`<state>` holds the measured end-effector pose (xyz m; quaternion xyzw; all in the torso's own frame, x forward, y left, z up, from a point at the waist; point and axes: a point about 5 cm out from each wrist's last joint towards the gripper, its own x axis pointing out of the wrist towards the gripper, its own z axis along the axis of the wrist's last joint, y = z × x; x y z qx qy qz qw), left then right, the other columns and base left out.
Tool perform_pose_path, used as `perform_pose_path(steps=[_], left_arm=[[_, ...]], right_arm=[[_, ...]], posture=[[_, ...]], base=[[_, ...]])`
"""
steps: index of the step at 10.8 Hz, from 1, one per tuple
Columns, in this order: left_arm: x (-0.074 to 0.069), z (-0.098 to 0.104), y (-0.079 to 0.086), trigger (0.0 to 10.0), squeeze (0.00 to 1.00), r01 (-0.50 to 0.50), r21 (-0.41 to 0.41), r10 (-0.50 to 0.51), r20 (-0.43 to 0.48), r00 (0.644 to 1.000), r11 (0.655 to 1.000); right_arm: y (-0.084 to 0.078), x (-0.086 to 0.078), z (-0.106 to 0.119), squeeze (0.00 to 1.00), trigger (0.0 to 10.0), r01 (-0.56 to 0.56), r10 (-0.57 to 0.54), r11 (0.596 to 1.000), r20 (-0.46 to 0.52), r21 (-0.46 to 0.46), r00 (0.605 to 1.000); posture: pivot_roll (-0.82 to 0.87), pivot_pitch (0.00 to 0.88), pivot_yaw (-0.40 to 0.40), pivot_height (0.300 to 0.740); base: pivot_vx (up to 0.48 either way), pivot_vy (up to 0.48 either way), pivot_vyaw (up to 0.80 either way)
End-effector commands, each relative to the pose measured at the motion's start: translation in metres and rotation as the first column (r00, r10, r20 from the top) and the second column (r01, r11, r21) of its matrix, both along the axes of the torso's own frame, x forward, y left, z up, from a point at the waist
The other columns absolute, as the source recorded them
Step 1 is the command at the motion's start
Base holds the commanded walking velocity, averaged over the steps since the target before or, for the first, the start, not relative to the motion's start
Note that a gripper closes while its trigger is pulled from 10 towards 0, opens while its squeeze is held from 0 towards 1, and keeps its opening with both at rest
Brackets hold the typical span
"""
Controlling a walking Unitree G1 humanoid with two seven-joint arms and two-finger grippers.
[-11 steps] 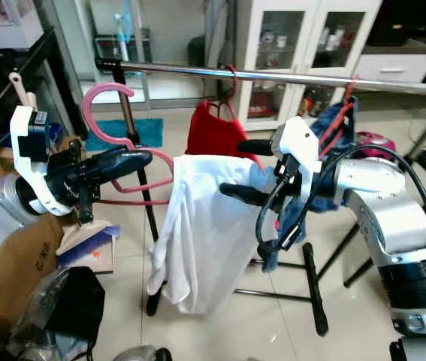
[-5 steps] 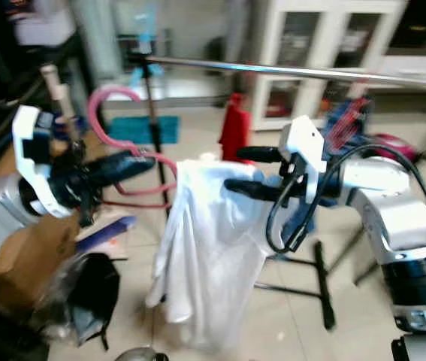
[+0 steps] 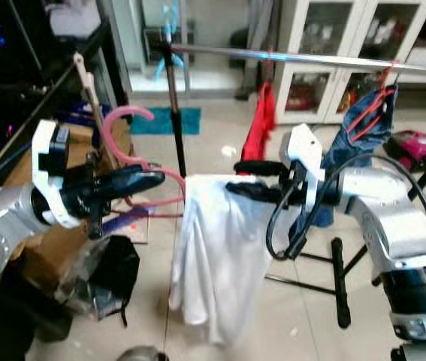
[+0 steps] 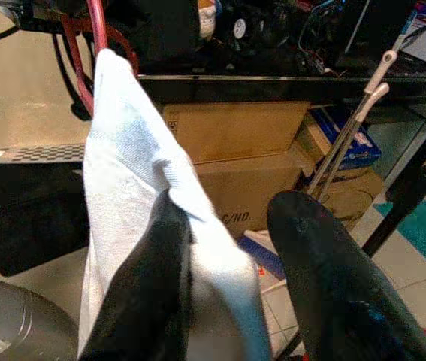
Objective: Hang hanger
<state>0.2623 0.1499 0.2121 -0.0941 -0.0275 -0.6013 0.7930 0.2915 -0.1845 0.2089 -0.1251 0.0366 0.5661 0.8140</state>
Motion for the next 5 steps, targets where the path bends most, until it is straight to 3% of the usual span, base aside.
perform_pose_path(steps=[1, 3, 5], left_arm=[[-0.0022, 0.0036, -0.0041, 10.0, 0.0, 0.038, 0.013, -0.038, 0.029, 0.999, 0.999], [-0.0035, 0.0019, -0.0048, 10.0, 0.0, 0.063, 0.032, -0.064, 0.025, 0.998, 0.997], [0.0013, -0.0031, -0.005, 10.0, 0.0, 0.029, 0.066, -0.026, -0.039, 0.999, 0.997]], right_arm=[[0.0015, -0.0009, 0.0066, 0.0, 0.0, -0.008, 0.008, 1.0, 0.022, 0.007, 1.0], [0.0027, -0.0031, 0.0063, 0.0, 0.0, -0.022, 0.022, 1.0, 0.017, 0.006, 1.0], [0.003, -0.0037, 0.0055, 0.0, 0.0, -0.015, 0.015, 1.0, 0.012, 0.012, 1.0]], posture=[[-0.03, 0.0, 0.05, 0.74], [-0.03, 0.0, 0.05, 0.74], [-0.03, 0.0, 0.051, 0.74]], base=[[0.0, 0.0, 0.0], [0.0, 0.0, 0.0], [0.0, 0.0, 0.0]])
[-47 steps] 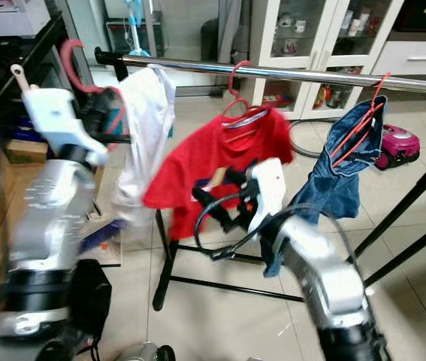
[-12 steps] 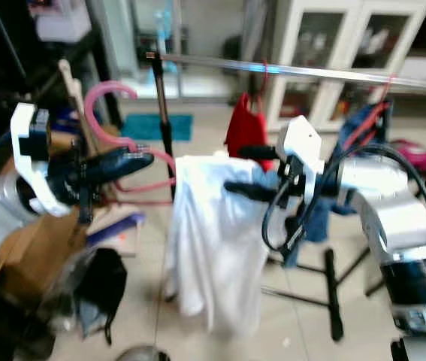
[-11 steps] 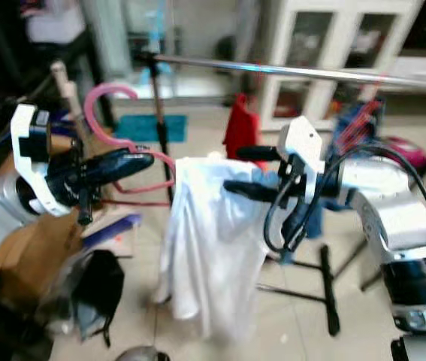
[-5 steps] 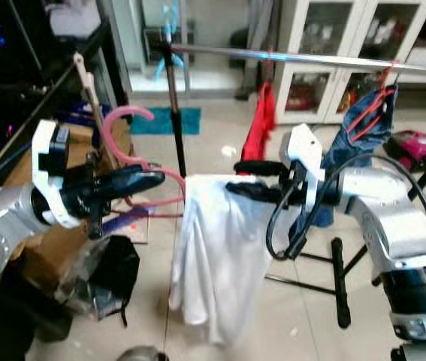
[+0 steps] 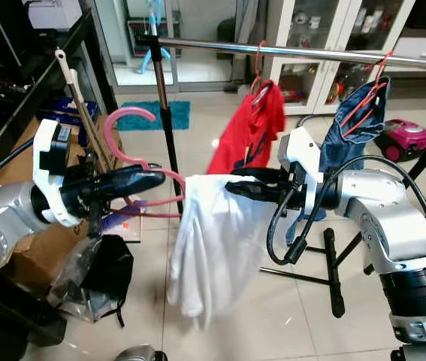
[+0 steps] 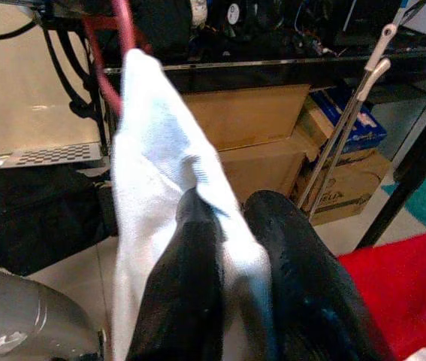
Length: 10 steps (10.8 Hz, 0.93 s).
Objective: Hang hanger
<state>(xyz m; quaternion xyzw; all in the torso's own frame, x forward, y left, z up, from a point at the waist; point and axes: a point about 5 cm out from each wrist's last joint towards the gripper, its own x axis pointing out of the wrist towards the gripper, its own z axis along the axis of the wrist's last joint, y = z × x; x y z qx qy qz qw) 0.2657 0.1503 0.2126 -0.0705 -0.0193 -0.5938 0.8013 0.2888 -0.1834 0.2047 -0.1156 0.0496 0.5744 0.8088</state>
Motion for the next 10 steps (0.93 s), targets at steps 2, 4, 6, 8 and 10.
perform_pose_path(steps=[2, 4, 6, 8, 10], left_arm=[[0.002, -0.011, -0.006, 10.0, 0.0, -0.008, 0.095, 0.006, 0.018, 1.0, 0.995], [0.014, -0.015, -0.007, 10.0, 0.0, -0.123, 0.112, 0.12, 0.031, 0.992, 0.986], [0.022, -0.014, -0.005, 10.0, 1.0, -0.181, 0.086, 0.177, 0.056, 0.983, 0.98], [0.022, -0.009, -0.002, 10.0, 1.0, -0.173, 0.081, 0.167, 0.084, 0.982, 0.981], [0.004, -0.015, 0.007, 10.0, 1.0, 0.01, 0.152, -0.015, 0.033, 0.999, 0.988]], right_arm=[[0.003, -0.002, 0.008, 0.0, 0.0, 0.007, -0.008, 1.0, 0.041, 0.019, 0.999], [0.003, -0.002, 0.005, 0.0, 0.0, 0.037, -0.038, 0.999, 0.04, 0.036, 0.998], [0.003, 0.001, 0.003, 0.0, 0.0, 0.061, -0.063, 0.997, 0.05, 0.038, 0.997], [0.002, 0.002, 0.003, 0.0, 0.0, 0.073, -0.075, 0.997, 0.054, 0.032, 0.996], [0.002, 0.002, 0.001, 0.0, 0.0, 0.071, -0.072, 0.997, 0.055, 0.018, 0.996]], posture=[[-0.03, 0.0, 0.056, 0.74], [-0.03, 0.0, 0.059, 0.74], [-0.02, 0.0, 0.057, 0.74], [-0.02, 0.0, 0.057, 0.74], [-0.02, 0.0, 0.051, 0.74]], base=[[0.0, 0.0, 0.0], [0.0, 0.0, 0.0], [0.0, 0.0, 0.0], [0.0, 0.0, 0.0], [0.0, 0.0, 0.0]])
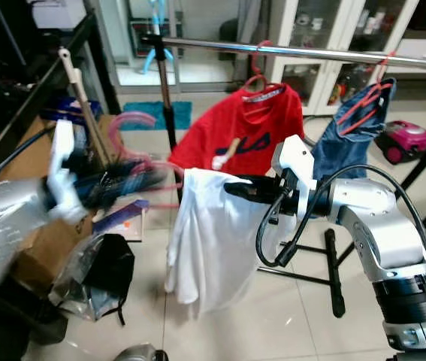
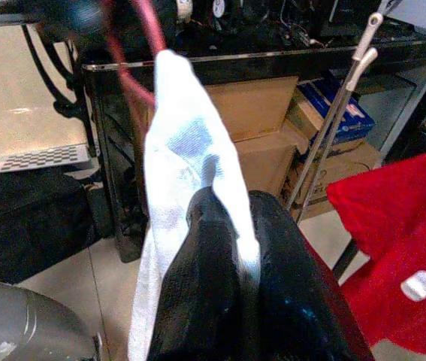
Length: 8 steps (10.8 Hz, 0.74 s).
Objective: Hang hanger
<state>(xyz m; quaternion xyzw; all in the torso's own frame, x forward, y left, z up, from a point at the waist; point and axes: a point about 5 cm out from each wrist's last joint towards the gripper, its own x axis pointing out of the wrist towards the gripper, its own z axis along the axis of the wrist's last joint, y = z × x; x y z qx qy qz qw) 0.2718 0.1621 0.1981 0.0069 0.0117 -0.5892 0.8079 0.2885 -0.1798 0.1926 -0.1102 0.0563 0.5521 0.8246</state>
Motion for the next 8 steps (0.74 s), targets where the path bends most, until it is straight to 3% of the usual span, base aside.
perform_pose_path(steps=[1, 3, 6, 8], left_arm=[[-0.004, -0.001, 0.002, 10.0, 1.0, 0.051, 0.021, -0.051, -0.019, 0.999, 0.998], [0.0, 0.004, 0.02, 10.0, 1.0, 0.019, 0.036, -0.019, 0.0, 1.0, 0.999], [0.012, 0.021, 0.054, 10.0, 1.0, -0.137, 0.01, 0.136, 0.083, 0.987, 0.991], [0.014, 0.029, 0.068, 10.0, 1.0, -0.19, 0.011, 0.188, 0.112, 0.976, 0.982]], right_arm=[[-0.003, 0.003, 0.013, 0.0, 0.0, 0.015, -0.016, 1.0, 0.066, 0.01, 0.998], [-0.007, 0.006, 0.011, 0.0, 0.0, 0.046, -0.047, 0.999, 0.065, 0.02, 0.997], [-0.013, 0.007, 0.004, 0.0, 0.0, 0.09, -0.092, 0.996, 0.054, 0.028, 0.994], [-0.015, 0.008, 0.003, 0.0, 0.0, 0.11, -0.112, 0.993, 0.061, 0.03, 0.992]], posture=[[-0.02, 0.0, 0.051, 0.74], [-0.02, 0.0, 0.049, 0.74], [-0.01, 0.0, 0.042, 0.74], [-0.01, 0.0, 0.038, 0.74]], base=[[0.0, 0.0, 0.0], [0.0, 0.0, 0.0], [0.0, 0.0, 0.0], [0.0, 0.0, 0.0]])
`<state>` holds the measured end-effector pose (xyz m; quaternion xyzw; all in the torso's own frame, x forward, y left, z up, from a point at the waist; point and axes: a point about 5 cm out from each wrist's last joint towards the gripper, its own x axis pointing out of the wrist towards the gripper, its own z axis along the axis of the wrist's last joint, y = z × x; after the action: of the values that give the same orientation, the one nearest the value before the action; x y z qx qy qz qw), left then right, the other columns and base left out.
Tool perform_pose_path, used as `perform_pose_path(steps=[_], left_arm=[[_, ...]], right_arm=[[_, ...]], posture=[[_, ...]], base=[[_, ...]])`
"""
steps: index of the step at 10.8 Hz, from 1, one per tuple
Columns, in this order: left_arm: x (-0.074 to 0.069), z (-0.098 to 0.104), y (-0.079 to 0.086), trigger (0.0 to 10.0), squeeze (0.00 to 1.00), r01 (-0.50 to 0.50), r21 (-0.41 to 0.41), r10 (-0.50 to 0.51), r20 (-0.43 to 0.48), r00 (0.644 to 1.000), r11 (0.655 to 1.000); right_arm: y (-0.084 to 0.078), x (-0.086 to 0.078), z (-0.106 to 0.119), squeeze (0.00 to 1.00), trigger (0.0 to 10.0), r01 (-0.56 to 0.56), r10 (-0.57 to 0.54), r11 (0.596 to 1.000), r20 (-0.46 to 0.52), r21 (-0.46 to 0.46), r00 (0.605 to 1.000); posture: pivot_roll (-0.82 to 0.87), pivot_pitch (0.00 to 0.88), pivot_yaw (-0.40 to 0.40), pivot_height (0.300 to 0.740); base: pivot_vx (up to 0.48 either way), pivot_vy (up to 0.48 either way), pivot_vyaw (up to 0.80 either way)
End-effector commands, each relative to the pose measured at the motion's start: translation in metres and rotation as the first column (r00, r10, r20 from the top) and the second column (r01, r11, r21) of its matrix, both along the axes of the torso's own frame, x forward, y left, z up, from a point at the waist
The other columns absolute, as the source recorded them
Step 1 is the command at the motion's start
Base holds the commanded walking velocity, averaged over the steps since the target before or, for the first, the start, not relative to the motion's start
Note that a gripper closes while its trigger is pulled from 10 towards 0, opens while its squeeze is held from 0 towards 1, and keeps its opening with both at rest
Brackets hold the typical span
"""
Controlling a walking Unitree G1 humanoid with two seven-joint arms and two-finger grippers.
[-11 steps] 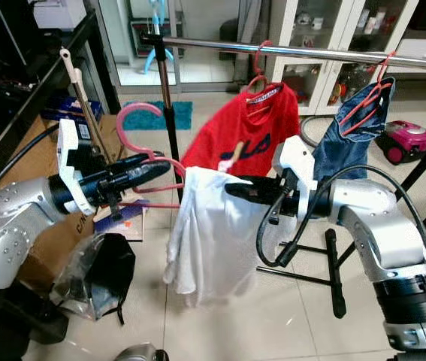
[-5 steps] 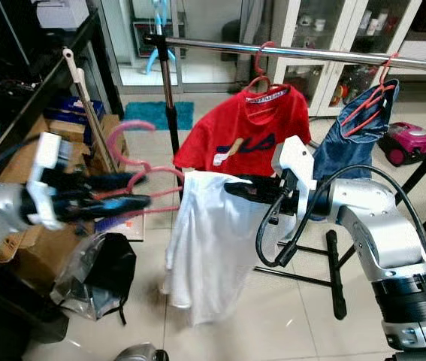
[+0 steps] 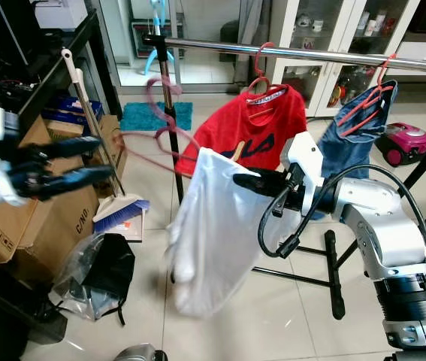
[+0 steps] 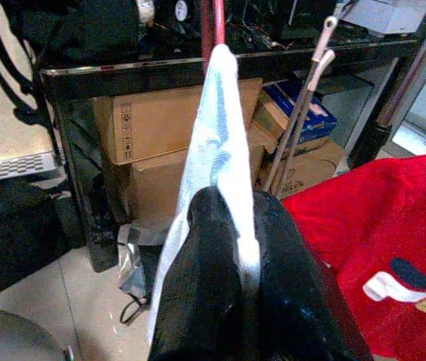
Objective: Hang hanger
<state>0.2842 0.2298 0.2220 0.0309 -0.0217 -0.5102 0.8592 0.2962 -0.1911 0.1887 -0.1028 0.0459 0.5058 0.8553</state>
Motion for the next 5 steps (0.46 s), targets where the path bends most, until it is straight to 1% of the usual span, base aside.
perform_pose_path(steps=[1, 2, 3, 4, 5], left_arm=[[-0.002, 0.009, 0.008, 10.0, 1.0, -0.028, -0.005, 0.028, 0.022, 0.999, 1.0], [-0.007, 0.0, 0.009, 10.0, 0.76, -0.063, -0.019, 0.063, 0.0, 0.998, 0.998], [-0.012, -0.008, 0.005, 10.0, 0.0, -0.085, -0.04, 0.084, -0.016, 0.996, 0.996], [-0.023, -0.026, -0.018, 10.0, 0.0, -0.1, -0.139, 0.087, -0.091, 0.992, 0.985], [-0.031, -0.051, -0.052, 10.0, 0.0, -0.15, -0.32, 0.046, -0.309, 0.95, 0.935]], right_arm=[[-0.005, 0.003, 0.005, 0.0, 0.0, 0.058, -0.059, 0.998, 0.04, 0.029, 0.997], [-0.006, 0.006, -0.002, 0.0, 0.0, 0.163, -0.165, 0.986, 0.028, 0.043, 0.986], [-0.005, 0.007, -0.007, 0.0, 0.0, 0.227, -0.229, 0.972, 0.029, 0.059, 0.973], [0.0, 0.006, -0.014, 0.0, 0.0, 0.302, -0.306, 0.949, 0.035, 0.086, 0.951], [0.01, 0.004, -0.022, 0.0, 0.0, 0.34, -0.345, 0.933, 0.027, 0.117, 0.938]], posture=[[-0.01, 0.0, 0.034, 0.74], [0.0, 0.0, 0.034, 0.74], [0.0, 0.0, 0.034, 0.74], [0.0, 0.0, 0.034, 0.74], [0.0, 0.0, 0.032, 0.74]], base=[[0.0, 0.0, 0.0], [0.0, 0.0, 0.0], [0.0, 0.0, 0.0], [0.0, 0.0, 0.0], [0.0, 0.0, -0.64]])
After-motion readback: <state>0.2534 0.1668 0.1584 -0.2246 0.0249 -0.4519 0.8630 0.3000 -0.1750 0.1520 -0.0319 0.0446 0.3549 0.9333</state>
